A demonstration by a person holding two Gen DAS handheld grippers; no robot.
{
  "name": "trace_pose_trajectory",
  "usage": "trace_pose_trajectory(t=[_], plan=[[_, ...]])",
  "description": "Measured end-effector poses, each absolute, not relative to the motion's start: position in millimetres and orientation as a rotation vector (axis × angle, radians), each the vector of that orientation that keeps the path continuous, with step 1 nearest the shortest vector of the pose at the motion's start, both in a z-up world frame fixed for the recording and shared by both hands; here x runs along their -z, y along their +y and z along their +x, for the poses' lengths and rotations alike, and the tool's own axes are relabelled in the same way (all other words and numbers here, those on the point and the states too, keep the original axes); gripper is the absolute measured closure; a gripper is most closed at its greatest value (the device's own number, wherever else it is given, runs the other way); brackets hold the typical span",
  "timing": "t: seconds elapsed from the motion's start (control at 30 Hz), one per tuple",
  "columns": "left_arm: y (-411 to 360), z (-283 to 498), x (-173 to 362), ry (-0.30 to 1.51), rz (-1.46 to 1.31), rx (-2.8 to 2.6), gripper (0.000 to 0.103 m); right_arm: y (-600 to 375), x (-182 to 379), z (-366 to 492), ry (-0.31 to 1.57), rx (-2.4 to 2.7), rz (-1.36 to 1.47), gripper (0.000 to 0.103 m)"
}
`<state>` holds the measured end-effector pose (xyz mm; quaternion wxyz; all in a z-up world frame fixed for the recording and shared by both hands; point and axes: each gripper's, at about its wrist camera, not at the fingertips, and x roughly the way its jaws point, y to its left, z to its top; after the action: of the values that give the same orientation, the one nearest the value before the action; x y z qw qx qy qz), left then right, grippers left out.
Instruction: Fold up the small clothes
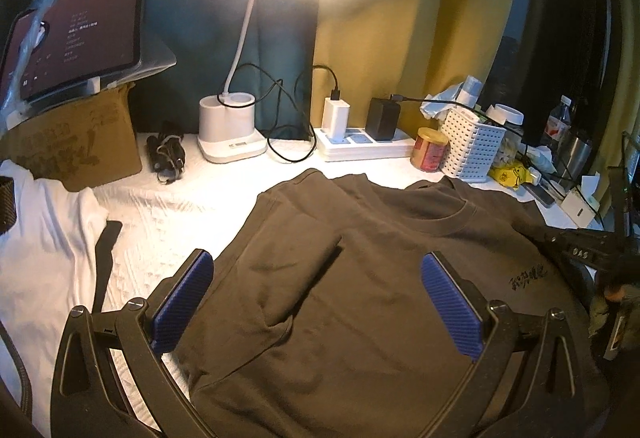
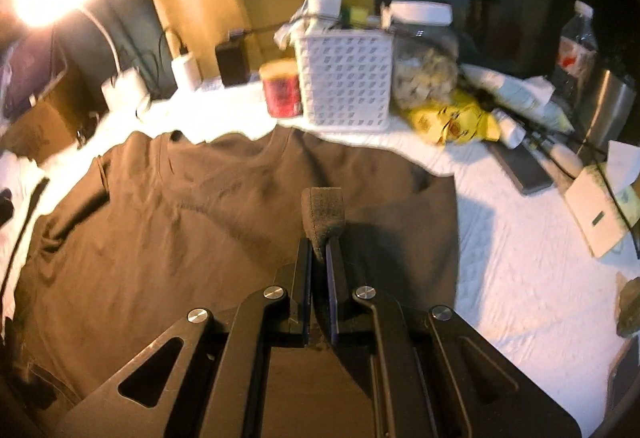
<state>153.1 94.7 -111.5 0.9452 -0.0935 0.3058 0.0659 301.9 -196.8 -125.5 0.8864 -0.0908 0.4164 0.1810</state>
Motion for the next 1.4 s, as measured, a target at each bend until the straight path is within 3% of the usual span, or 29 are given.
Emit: trace_pose_trajectory(t=[0.1,0.13,0.23,0.27,0.53,0.8,1.4], plan=[[94.1,151.2,113.7,0.636,-0.195,-0.129,0.001,-188.8,130.6,299.2,0.887,-0.400,-0.209,0.095],[93.4,151.2,114.0,0.637,-0.196,-0.127,0.001,-187.7,132.0,297.8,0.896,-0.413,-0.210,0.090],[88.7,149.6,112.4,0.636,-0.191,-0.117,0.001,-190.1,130.1,291.1,0.900,-0.430,-0.195,0.059],[85.8,148.6,111.1,0.634,-0.186,-0.114,0.001,-192.3,127.6,288.3,0.907,-0.420,-0.198,0.055],[62.8,150.7,107.7,0.655,-0.182,-0.077,0.001,-244.1,100.3,269.4,0.879,-0.322,-0.163,0.055],[35.0,152.5,101.1,0.652,-0.148,-0.049,0.001,-300.6,110.9,263.6,0.956,-0.258,-0.043,0.055],[26.8,137.5,104.1,0.668,-0.150,-0.043,0.001,-268.0,125.8,230.0,1.012,-0.407,-0.041,0.055]])
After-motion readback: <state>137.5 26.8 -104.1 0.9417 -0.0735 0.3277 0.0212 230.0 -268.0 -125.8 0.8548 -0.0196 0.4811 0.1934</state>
